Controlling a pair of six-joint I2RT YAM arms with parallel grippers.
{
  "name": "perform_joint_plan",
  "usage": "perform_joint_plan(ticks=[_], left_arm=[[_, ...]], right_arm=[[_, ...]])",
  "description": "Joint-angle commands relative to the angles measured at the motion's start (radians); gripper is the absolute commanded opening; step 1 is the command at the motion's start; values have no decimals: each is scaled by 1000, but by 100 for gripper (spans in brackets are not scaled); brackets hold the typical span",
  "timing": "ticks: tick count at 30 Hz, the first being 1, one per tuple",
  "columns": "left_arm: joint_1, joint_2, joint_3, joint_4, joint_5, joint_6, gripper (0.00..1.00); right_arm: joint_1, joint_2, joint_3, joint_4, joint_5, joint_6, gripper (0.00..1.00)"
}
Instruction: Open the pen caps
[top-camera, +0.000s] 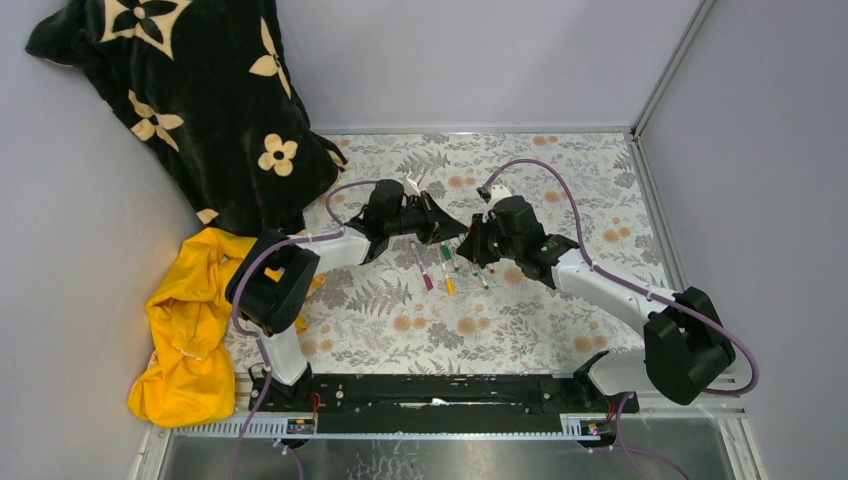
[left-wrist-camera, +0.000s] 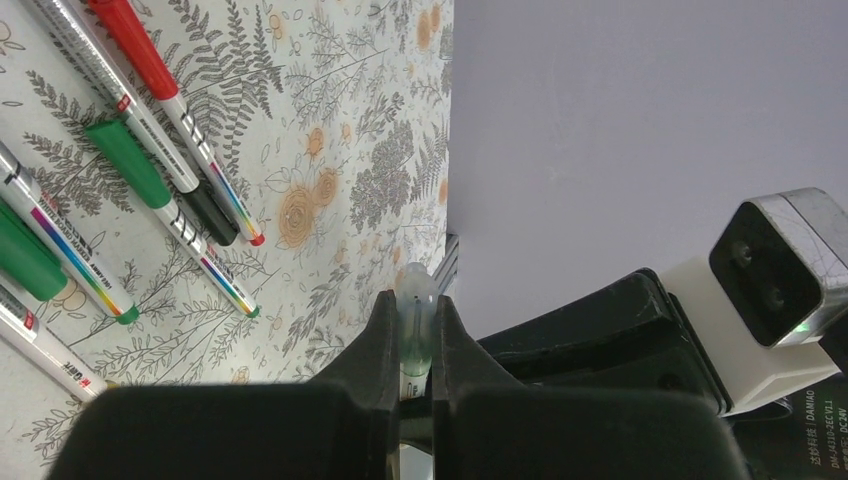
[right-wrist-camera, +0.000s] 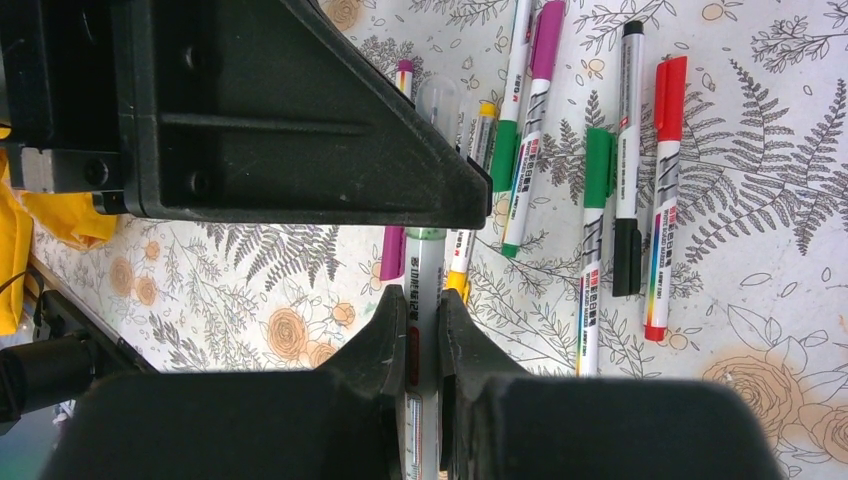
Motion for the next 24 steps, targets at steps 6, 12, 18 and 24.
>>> perform_joint_plan(ticks=[6,12,18,24], left_arm=[[167,23,34,-162,-400,54,0],[184,23,24,-117,-434,9,0],[208,13,5,-66,-462,-15,0],[231,12,9,-63,-471,-9,0]], right_arm=[[6,-103,-45,-254,-39,-15,0],[21,-135,-66,-257,-34,10,0],[45,-166,-105,-248,-31,44,0],[64,-179,-127,-256,-22,50,0]])
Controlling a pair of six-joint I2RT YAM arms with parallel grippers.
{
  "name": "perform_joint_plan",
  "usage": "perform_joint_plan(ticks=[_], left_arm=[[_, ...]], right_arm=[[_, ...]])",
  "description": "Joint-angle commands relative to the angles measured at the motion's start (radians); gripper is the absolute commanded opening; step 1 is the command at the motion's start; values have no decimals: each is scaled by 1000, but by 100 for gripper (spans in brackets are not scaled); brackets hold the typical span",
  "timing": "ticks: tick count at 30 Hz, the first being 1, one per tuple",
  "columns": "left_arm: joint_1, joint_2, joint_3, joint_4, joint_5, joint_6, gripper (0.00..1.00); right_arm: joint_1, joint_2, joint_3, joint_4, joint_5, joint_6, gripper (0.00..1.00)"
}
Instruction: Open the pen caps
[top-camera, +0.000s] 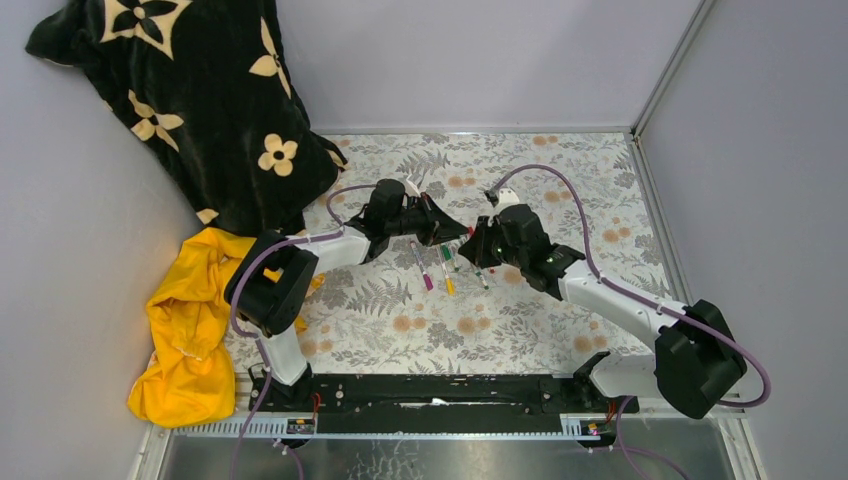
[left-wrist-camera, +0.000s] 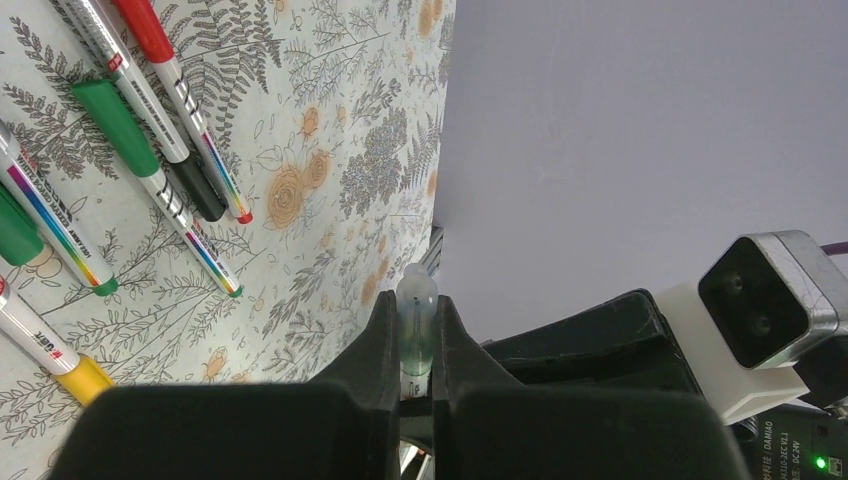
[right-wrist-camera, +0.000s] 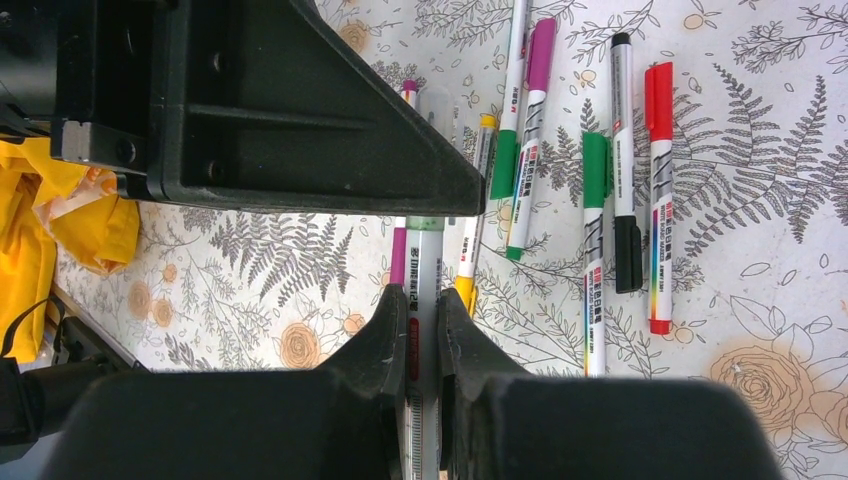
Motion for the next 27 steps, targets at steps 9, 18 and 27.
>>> perform_joint_plan(ticks=[9,18,27], left_arm=[[242,14,33,-31,-490,91,0],[264,24,49,-46,-485,126,0],[276,32,65,-65,-459,168,0]], right_arm=[[112,-99,-59,-351,-20,12,0],[178,-155,-67,-414,61,59,0],[206,-164,-20,-462,195,68,0]])
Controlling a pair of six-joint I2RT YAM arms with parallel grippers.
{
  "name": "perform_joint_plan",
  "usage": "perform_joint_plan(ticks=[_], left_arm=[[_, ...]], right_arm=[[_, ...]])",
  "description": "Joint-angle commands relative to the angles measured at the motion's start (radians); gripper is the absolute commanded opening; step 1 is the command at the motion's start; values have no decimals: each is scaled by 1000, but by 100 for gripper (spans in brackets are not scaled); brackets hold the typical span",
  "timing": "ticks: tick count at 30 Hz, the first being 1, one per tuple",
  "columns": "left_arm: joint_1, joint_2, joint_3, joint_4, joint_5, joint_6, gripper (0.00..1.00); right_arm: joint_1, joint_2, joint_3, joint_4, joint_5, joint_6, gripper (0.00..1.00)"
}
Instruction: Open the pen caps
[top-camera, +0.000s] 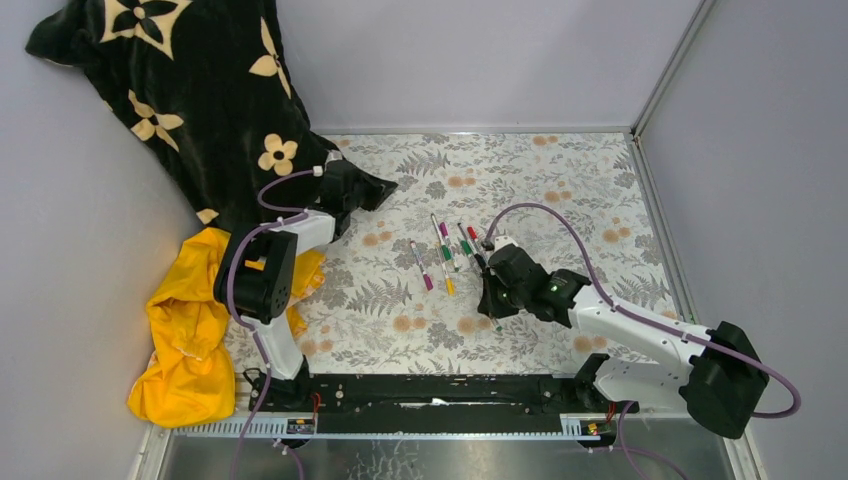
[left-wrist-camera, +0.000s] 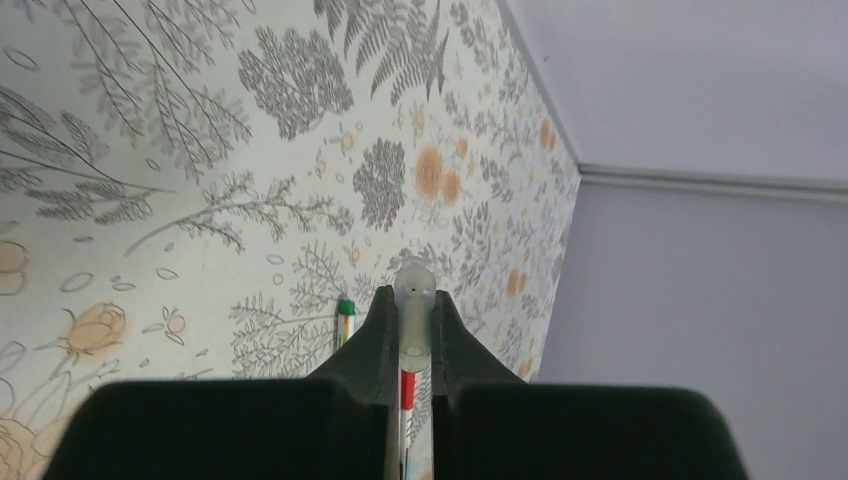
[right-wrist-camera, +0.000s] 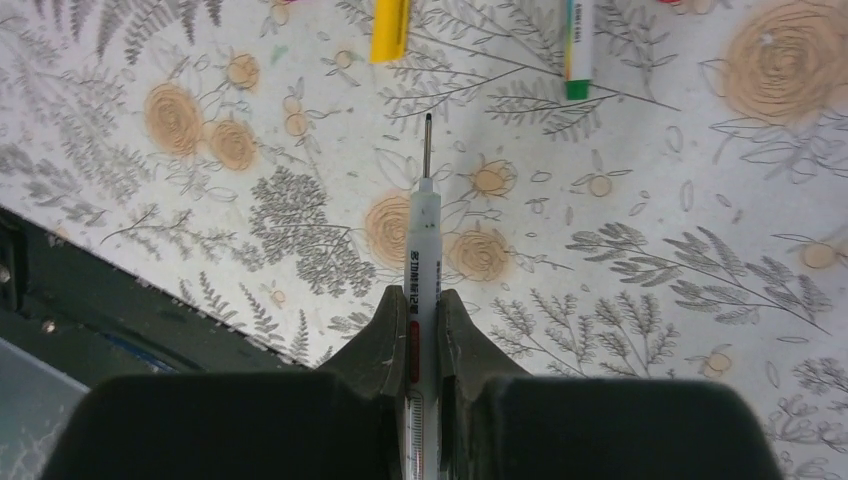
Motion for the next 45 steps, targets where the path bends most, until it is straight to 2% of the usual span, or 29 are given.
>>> perform_joint_plan(ticks=[1,5,12,15,20,27,37,45], left_arm=[[-19,7,45,-53,-34,78,0],[-20,4,64,-217,-74,138,0],[-20,36,60,-382,-157,201,0],[-22,65,64,-426,-170,217,8],[-29,93,53,-445,-171,224,30],[-43,127,39,-447,-171,219,44],[-58,53,-30,-441,-212,216,46],[-58,-80,-100,-426,-229,203,49]], right_arm=[[8,-2,81,-65,123,7,0],[-9,61,157,-106,305,-1,0],[-221,211,191,30,316,-76,0],[-302,292,224,65,302,-106,0],[-386,420,283,116,274,-140,1],[-470,538,308,175,232,-163,22],[-503,576,298,213,195,-190,63],[-501,449,280,209,192,-228,69]])
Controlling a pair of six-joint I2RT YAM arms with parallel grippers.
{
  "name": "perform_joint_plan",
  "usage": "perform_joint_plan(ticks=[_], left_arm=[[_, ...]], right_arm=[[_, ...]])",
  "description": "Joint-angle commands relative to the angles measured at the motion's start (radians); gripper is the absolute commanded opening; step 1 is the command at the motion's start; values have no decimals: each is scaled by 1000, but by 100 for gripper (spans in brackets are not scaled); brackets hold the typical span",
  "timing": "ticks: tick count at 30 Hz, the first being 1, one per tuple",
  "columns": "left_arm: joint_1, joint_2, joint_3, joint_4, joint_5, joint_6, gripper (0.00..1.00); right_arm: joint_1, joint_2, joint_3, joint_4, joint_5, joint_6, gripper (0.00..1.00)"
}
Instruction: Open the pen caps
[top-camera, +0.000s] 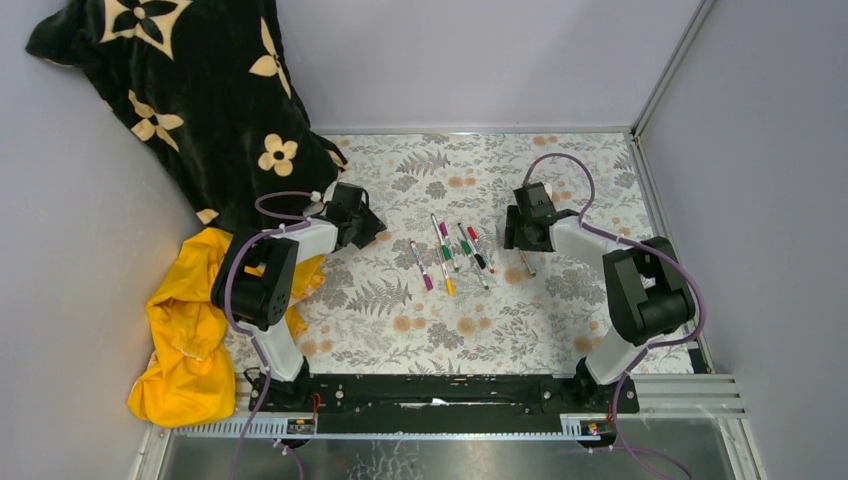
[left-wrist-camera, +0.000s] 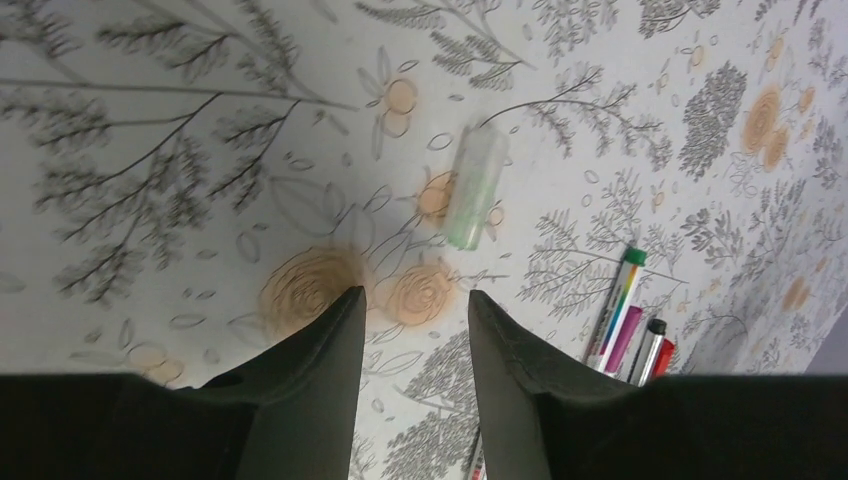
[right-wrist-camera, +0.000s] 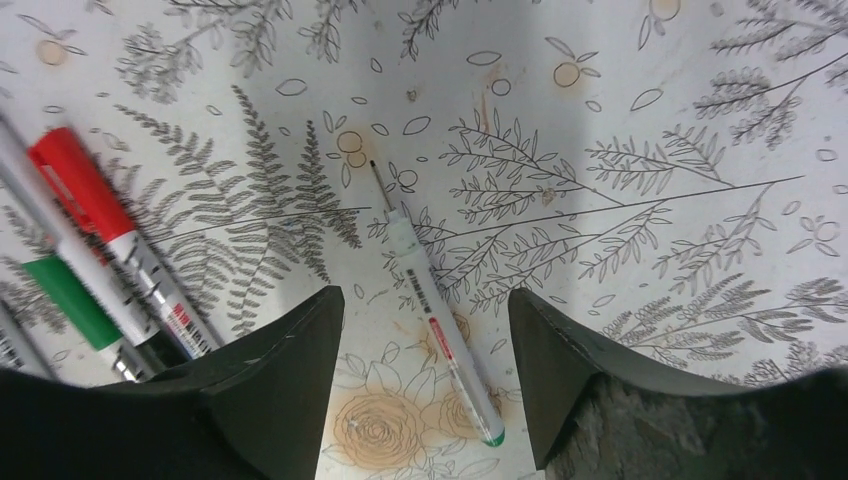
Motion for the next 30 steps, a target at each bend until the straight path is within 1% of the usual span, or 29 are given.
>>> perform_joint_plan(ticks=[1,5,7,11,16,18,24,29,30], left_arm=[[-5,-69,-37,-47,-49,7,49],[-12,-125,-47,-45,-45,9,51],[-18,-148,-53,-39,-38,11,55],[-29,-194,-70,-22,-17,8,59],[-38,-232,-78,-8,-1,6,62],[-41,-246,-78,-4,24,5,62],[-44,-270,-89,3,37,-7,62],[-45,-276,-99,4,43,-13,62],[-45,-276,-102,27,44,-14,62]], right_arm=[[-2,-132,9,20,-28,-50,68],[5,-155,52,-36,-109,-104,67],[25,-145,76,-64,-133,-131,67],[74,-98,119,-111,-138,-156,65],[108,-42,150,-105,-159,-152,64],[124,-13,173,-112,-160,-154,63],[160,74,235,-143,-155,-156,60],[170,106,246,-145,-151,-157,59],[173,110,246,-146,-146,-156,59]])
